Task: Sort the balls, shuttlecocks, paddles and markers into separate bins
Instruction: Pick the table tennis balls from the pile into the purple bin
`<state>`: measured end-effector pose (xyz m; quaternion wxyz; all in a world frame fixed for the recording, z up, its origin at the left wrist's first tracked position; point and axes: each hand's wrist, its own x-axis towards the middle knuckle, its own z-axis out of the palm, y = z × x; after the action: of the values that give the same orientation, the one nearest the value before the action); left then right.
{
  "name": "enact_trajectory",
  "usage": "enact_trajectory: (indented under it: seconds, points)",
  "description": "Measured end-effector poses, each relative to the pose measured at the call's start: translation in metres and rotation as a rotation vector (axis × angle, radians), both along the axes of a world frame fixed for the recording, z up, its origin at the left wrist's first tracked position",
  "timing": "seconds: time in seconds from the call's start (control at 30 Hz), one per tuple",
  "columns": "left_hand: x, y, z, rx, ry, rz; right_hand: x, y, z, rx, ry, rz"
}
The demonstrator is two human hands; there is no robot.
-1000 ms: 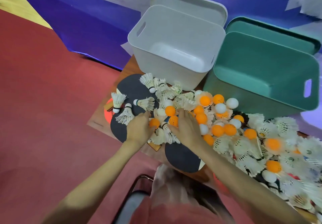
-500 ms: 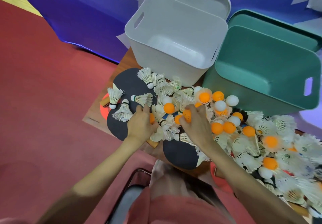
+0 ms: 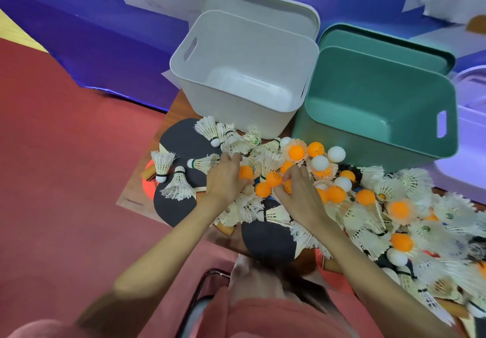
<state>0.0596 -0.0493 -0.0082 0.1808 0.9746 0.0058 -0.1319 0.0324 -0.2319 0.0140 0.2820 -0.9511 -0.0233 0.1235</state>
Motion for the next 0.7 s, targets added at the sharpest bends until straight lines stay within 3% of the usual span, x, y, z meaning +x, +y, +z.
enact_trajectory:
  seconds: [0.13,0.3,0.57,0.7]
  points:
    - [0.007,-0.006,-0.007,0.138,0.042,-0.08,0.0,-0.008,0.0,0.006,-0.006,0.004]
    - [0.007,-0.007,-0.014,0.151,0.016,-0.095,0.001,-0.015,-0.003,-0.07,-0.019,0.052]
    - [-0.009,0.004,-0.011,-0.257,-0.081,0.094,0.012,-0.006,-0.021,-0.274,-0.104,0.346]
    - [-0.017,0.015,-0.01,-0.323,-0.17,0.142,0.02,0.0,-0.027,-0.409,-0.16,0.419]
